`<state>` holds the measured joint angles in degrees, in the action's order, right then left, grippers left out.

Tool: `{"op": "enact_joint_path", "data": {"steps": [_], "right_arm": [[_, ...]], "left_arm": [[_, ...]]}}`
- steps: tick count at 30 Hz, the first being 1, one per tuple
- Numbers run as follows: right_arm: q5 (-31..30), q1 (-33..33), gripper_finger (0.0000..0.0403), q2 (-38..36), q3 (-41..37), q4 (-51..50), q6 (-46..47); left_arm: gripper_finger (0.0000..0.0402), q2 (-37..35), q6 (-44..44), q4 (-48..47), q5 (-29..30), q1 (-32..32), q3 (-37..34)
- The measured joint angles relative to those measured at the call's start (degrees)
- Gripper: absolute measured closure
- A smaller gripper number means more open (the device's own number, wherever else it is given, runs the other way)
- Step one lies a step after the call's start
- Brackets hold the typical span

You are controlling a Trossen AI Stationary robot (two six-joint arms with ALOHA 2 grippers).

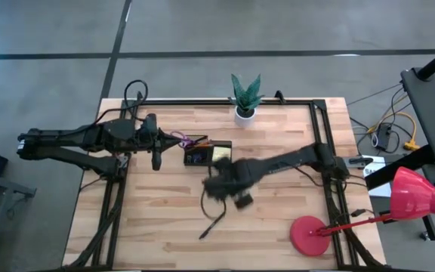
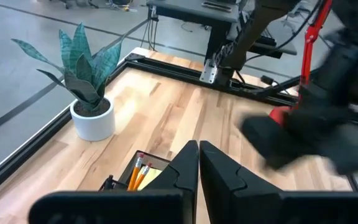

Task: Pick and place office supplies into organizer
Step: Put the pen into the desk organizer

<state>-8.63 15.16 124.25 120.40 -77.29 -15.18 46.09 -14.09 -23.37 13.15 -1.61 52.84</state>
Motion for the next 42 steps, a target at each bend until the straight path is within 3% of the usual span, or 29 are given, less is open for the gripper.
{"op": "enact_joint_path", "data": {"steps": [3,9,17,28,42], "right_arm": [[8.04,3.28,0.0259,-0.02,-2.00,8.36,1.31],[8.67,6.35,0.0259,2.99,-5.48,22.63,0.35],[8.76,6.59,0.0259,9.95,-5.40,28.64,0.70],[11.80,7.86,0.0259,11.06,-8.09,38.06,6.35],[8.45,7.95,0.0261,13.81,-9.98,39.10,10.61]], "left_arm": [[0.0402,-0.02,0.00,0.27,0.02,-0.02,-0.56],[0.0402,-0.02,-0.59,0.06,-1.19,-0.02,-2.61],[0.0402,0.27,-6.23,0.27,-9.18,-0.48,-3.82],[0.0402,0.46,-8.07,0.28,-9.53,-1.60,-3.82],[0.0402,0.39,-8.05,0.37,-9.51,-1.90,-3.82]]}}
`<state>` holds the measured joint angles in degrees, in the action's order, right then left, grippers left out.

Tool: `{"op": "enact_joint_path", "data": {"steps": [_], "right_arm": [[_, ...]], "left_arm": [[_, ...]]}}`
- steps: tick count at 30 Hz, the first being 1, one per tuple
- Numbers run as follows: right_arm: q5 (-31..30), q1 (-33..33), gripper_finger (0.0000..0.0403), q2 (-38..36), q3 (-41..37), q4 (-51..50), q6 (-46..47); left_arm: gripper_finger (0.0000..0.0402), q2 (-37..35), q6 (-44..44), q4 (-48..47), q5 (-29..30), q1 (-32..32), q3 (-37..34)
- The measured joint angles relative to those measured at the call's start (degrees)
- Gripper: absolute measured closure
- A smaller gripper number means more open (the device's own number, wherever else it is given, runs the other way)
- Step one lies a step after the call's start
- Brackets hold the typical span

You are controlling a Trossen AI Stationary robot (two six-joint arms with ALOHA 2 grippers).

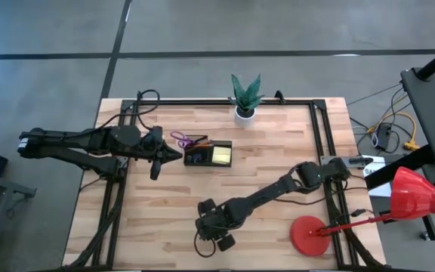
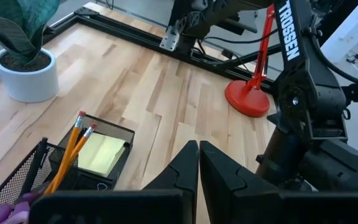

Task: Pick and place office supplies into organizer
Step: Put the pen into the desk organizer

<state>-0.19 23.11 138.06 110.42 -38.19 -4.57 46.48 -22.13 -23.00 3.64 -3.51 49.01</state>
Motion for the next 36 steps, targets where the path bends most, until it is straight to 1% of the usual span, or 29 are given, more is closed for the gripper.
{"op": "enact_joint_path", "data": {"steps": [4,12,14,17,19,23,25,27,30,33,34,36], "right_arm": [[0.22,0.00,0.0282,-0.20,-1.59,0.58,-0.21],[0.12,0.03,0.0363,-0.31,-3.24,0.57,-1.15],[-0.81,-0.04,0.0378,-0.29,-3.21,0.53,-1.13],[-2.24,-0.44,0.0386,-0.20,-2.68,0.34,-0.39],[-4.00,-1.04,0.0386,-0.17,-2.06,0.90,2.54],[-12.79,-3.02,0.0387,0.06,-1.01,4.15,12.04],[-19.44,-4.40,0.0388,-0.03,-0.78,8.23,16.75],[-27.73,-5.64,0.0388,-1.09,-0.60,12.76,21.40],[-41.70,-7.38,0.0388,-4.11,-0.35,16.71,28.96],[-54.98,-9.65,0.0389,-5.98,-0.55,17.99,33.28],[-57.44,-10.67,0.0389,-6.35,-0.70,18.32,33.51],[-58.53,-12.88,0.0389,-7.25,-0.97,20.10,32.37]], "left_arm": [[0.0402,0.00,0.00,0.00,-0.17,0.00,0.00],[0.0402,0.00,0.46,0.00,-0.32,0.00,0.00],[0.0402,0.00,0.49,0.01,-0.32,0.00,0.00],[0.0402,0.00,0.51,0.05,-0.35,0.00,0.00],[0.0402,-0.02,0.51,0.11,-0.35,0.00,0.00],[0.0402,-0.57,0.56,0.16,-0.35,-0.02,0.00],[0.0402,-1.03,1.65,0.20,0.10,-0.04,0.00],[0.0402,-1.82,3.14,0.00,1.39,-0.04,-0.04],[0.0402,-3.75,3.82,0.01,3.09,-0.04,0.03],[0.0402,-6.09,5.71,0.31,4.38,-0.04,0.22],[0.0402,-6.92,6.04,0.31,4.79,-0.02,0.22],[0.0402,-8.25,6.53,0.24,5.88,-0.04,0.22]]}}
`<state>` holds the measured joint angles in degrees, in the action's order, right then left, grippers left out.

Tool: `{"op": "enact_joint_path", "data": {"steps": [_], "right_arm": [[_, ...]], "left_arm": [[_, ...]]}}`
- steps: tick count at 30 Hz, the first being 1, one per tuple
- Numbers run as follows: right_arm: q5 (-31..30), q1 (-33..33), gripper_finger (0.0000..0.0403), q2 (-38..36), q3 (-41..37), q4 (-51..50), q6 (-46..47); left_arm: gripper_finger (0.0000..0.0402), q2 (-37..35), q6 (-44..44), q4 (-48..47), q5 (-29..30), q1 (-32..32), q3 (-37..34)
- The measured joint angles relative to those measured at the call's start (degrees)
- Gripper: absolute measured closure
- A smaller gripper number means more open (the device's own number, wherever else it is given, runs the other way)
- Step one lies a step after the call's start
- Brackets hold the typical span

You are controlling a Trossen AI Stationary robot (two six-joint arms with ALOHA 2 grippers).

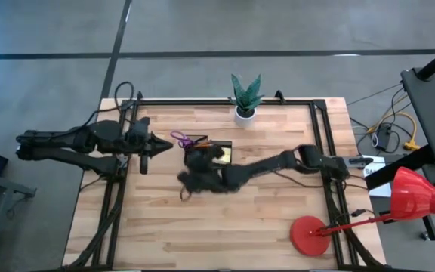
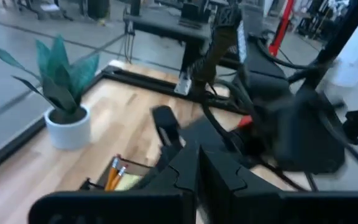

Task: Pick and place office supplies into organizer
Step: Put the pen into the desk organizer

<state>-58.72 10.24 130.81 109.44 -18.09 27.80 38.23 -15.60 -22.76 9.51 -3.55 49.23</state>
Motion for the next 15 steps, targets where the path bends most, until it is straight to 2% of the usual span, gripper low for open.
{"op": "enact_joint_path", "data": {"steps": [2,6,7,10,13,15], "right_arm": [[2.46,-2.23,0.0389,-0.78,-0.08,4.65,-4.51],[20.25,-7.01,0.0389,-0.51,-0.21,18.69,-16.86],[22.83,-8.05,0.0389,-0.18,-0.24,21.95,-18.46],[23.91,-10.74,0.0389,-0.11,-0.30,23.82,-20.95],[24.46,-12.52,0.0385,-0.35,-0.26,19.73,-21.15],[27.69,-13.23,0.0382,-0.24,-0.49,18.66,-21.65]], "left_arm": [[0.0402,-0.91,1.19,-0.19,0.36,0.05,0.00],[0.0402,-1.96,5.69,-1.22,-0.16,0.04,0.00],[0.0402,-2.17,6.00,-1.58,-0.31,0.04,0.00],[0.0402,-2.77,6.10,-3.93,-0.42,0.05,0.00],[0.0402,-3.38,6.06,-7.76,-0.36,0.06,0.00],[0.0402,-3.75,5.89,-10.91,0.39,0.04,0.00]]}}
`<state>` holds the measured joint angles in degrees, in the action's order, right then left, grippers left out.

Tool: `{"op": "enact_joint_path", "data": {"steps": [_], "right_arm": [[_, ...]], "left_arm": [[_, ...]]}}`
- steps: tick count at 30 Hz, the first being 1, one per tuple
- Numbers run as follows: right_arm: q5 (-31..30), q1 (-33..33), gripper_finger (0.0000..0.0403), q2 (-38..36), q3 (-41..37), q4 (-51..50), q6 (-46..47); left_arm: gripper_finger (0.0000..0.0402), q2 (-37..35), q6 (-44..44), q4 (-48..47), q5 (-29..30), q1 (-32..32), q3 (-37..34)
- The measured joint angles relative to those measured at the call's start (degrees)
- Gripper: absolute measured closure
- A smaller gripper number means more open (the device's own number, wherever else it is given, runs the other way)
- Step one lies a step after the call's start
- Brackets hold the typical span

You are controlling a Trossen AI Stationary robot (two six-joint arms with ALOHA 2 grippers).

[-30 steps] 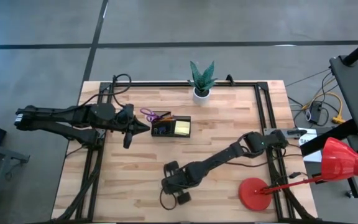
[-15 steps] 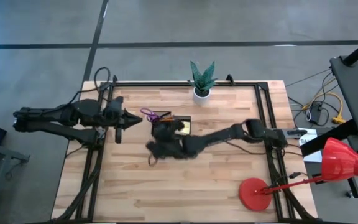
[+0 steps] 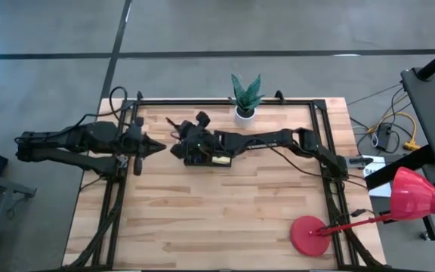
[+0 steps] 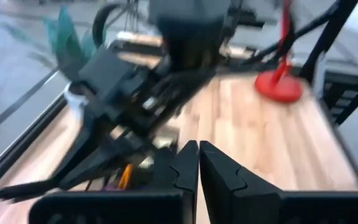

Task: Pick and place office supplies into organizer
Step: Put the pen into the desk organizer

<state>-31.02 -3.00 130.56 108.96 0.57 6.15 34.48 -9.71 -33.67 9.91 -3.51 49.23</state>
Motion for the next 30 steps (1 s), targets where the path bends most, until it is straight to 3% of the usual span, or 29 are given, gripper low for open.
{"op": "enact_joint_path", "data": {"steps": [3,10,20,27,30], "right_arm": [[2.90,-0.52,0.0381,0.02,-0.12,0.56,-1.76],[2.55,-1.96,0.0380,-0.09,-3.90,1.87,-0.86],[2.52,-1.71,0.0379,-0.02,-8.80,6.41,2.91],[1.79,-0.65,0.0378,-0.02,-9.08,3.09,3.95],[-1.36,0.51,0.0378,-0.02,-9.08,0.20,3.05]], "left_arm": [[0.0402,-1.04,-0.04,-4.37,1.34,0.00,-0.02],[0.0402,-5.49,-0.09,-11.10,5.51,0.00,-0.02],[0.0402,-12.22,-0.14,-11.48,11.47,0.02,-0.01],[0.0402,-14.55,-0.31,-11.45,13.19,0.02,-0.05],[0.0402,-14.33,-0.40,-11.47,13.20,0.02,-0.07]]}}
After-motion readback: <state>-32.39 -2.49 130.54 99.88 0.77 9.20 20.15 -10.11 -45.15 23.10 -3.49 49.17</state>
